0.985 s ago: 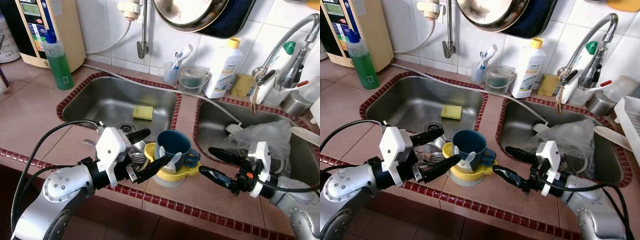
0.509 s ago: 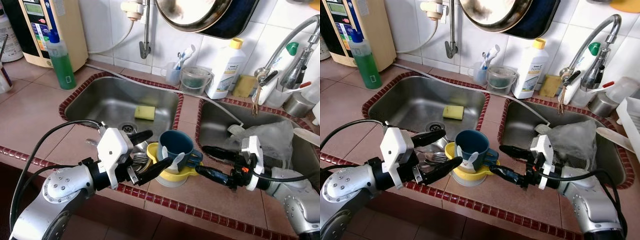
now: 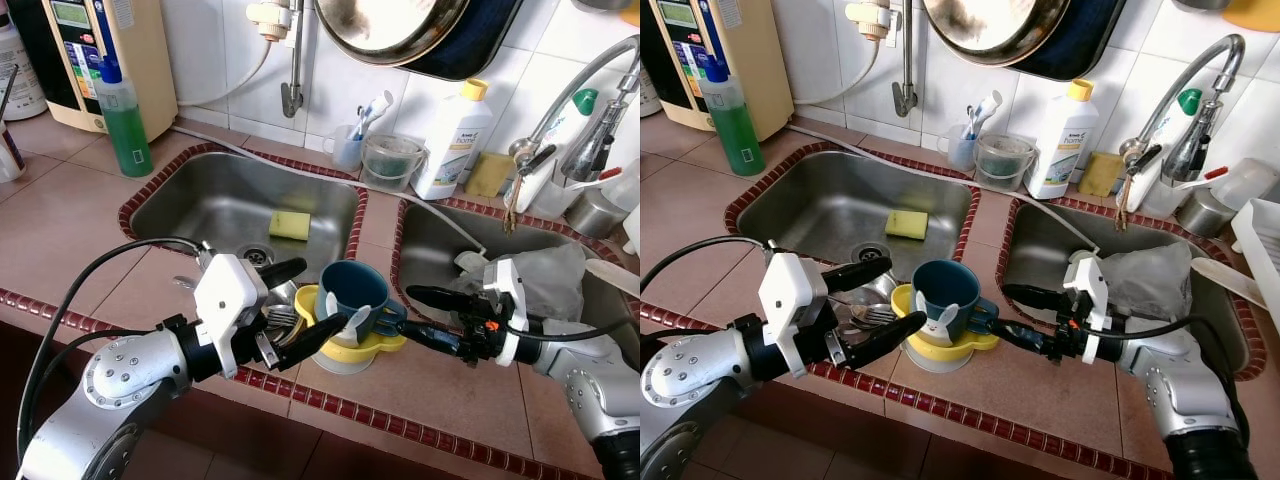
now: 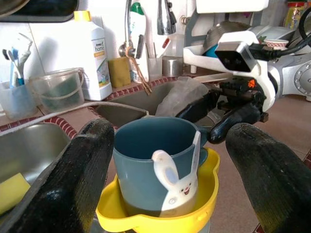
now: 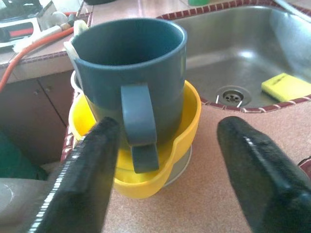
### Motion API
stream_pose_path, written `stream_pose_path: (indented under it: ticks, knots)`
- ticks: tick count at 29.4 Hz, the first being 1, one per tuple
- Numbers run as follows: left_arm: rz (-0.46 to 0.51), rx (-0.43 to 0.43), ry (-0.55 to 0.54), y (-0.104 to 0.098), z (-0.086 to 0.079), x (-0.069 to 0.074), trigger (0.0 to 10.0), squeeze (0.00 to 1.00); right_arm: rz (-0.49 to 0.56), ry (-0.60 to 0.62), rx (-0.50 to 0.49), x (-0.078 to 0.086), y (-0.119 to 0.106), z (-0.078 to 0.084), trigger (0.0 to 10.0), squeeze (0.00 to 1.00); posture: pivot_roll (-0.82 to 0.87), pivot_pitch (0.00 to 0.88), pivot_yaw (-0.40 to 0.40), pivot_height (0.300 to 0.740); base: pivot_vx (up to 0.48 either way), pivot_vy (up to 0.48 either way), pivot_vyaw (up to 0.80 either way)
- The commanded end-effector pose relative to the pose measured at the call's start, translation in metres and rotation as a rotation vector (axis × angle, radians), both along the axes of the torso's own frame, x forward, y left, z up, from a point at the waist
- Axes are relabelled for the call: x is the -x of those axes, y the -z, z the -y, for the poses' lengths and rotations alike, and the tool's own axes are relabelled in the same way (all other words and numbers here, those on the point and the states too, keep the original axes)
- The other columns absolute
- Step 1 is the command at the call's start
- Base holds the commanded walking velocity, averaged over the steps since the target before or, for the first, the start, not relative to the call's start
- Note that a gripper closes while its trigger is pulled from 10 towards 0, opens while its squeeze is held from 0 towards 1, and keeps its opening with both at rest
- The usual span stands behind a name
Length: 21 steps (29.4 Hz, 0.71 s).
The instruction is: Kitchen organization
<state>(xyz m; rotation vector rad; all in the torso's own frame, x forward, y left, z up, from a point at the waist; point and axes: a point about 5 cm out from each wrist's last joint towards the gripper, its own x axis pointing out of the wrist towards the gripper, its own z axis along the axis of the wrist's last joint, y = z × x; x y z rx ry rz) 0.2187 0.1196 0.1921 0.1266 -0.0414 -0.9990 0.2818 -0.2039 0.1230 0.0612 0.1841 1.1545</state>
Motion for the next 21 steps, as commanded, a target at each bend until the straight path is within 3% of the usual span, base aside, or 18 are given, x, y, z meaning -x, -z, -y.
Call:
stream_pose_path:
  ticks: [1,2,4,5,6,18,19,20,21]
  knots:
    - [0.03,0.004,0.005,-0.008,0.002,0.001,10.0,0.0,0.015,-0.017,0.011,-0.003,-0.003,0.0,4.7,0.0,0.18,0.0,-0.116,0.74,0.0,0.0,0.0]
    - [0.03,0.006,0.004,-0.008,0.002,0.002,10.0,0.0,0.013,-0.021,0.007,-0.004,-0.002,-0.003,5.0,0.0,0.18,0.0,-0.116,0.74,0.0,0.0,0.0]
    - [0.031,0.007,0.004,-0.009,0.002,0.002,10.0,0.0,0.011,-0.024,-0.001,-0.006,-0.001,-0.006,7.8,0.0,0.18,0.0,-0.117,0.74,0.0,0.0,0.0]
    - [0.03,0.009,0.002,-0.009,0.002,0.002,10.0,0.0,0.007,-0.027,-0.009,-0.007,0.001,-0.008,8.2,0.0,0.18,0.0,-0.117,0.74,0.0,0.0,0.0]
    - [0.029,0.009,0.0,-0.009,0.002,0.002,10.0,0.0,0.009,-0.024,-0.015,-0.008,0.002,-0.011,10.0,0.0,0.19,0.0,-0.118,0.74,0.0,0.0,0.0]
    - [0.035,0.013,-0.011,-0.012,0.002,0.001,10.0,0.0,0.002,-0.025,-0.063,-0.015,0.008,-0.027,10.0,0.0,0.2,0.0,-0.12,0.74,0.0,0.0,0.0]
    - [0.036,0.013,-0.012,-0.012,0.003,0.001,10.0,0.0,-0.005,-0.028,-0.071,-0.016,0.009,-0.028,3.8,0.0,0.2,0.0,-0.122,0.74,0.0,0.0,0.0]
    - [0.036,0.014,-0.012,-0.012,0.003,0.001,10.0,0.0,-0.006,-0.026,-0.075,-0.016,0.009,-0.029,1.8,0.0,0.2,0.0,-0.122,0.74,0.0,0.0,0.0]
    - [0.037,0.014,-0.013,-0.012,0.002,0.001,10.0,0.0,-0.006,-0.024,-0.077,-0.017,0.009,-0.029,1.8,0.0,0.2,0.0,-0.122,0.74,0.0,0.0,0.0]
